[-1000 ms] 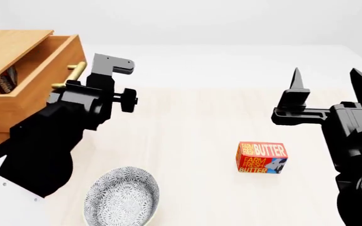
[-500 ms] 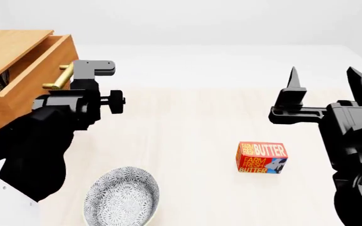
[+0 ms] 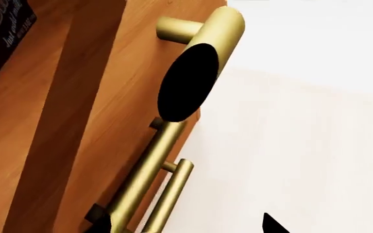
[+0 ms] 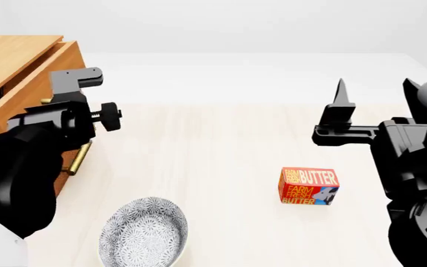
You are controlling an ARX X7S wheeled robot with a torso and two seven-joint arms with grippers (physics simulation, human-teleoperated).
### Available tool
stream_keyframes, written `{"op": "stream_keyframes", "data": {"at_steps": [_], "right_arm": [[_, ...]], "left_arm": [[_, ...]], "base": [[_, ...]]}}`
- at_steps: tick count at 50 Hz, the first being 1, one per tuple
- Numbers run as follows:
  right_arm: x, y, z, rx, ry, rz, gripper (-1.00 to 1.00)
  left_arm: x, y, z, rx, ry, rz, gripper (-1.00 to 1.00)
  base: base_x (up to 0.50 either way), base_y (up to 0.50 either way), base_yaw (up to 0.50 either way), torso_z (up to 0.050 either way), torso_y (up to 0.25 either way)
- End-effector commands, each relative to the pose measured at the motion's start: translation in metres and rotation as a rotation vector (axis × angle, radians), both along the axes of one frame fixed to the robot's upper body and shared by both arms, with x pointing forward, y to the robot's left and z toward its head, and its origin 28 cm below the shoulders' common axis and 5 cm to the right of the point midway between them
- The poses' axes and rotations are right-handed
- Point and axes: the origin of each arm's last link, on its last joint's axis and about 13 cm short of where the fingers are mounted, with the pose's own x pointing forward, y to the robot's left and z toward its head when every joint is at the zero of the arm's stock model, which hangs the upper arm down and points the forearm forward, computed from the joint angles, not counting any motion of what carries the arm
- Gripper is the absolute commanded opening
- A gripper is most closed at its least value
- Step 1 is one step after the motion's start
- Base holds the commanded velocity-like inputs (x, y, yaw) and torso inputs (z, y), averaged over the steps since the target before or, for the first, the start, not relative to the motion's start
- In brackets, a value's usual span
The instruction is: Put the chocolate pudding in the top drawer of the cabinet and close it.
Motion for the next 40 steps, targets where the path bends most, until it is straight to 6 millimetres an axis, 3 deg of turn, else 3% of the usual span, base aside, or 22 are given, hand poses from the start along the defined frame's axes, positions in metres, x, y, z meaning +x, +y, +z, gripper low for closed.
{"op": "stream_keyframes", "data": {"at_steps": [1, 40], "right_arm": [[0.001, 0.002, 0.0, -0.002, 0.002, 0.005, 1.0], [0.004, 0.007, 0.002, -0.01, 0.007, 0.018, 1.0]], "left_arm": [[-0.003, 0.017, 0.002, 0.001, -0.002, 0.076, 1.0], [-0.017, 0.064, -0.002, -0.059, 0.0, 0.296, 1.0]], "base": [[0.0, 0.0, 0.0, 0.0, 0.0], [0.0, 0.0, 0.0, 0.0, 0.0]]}}
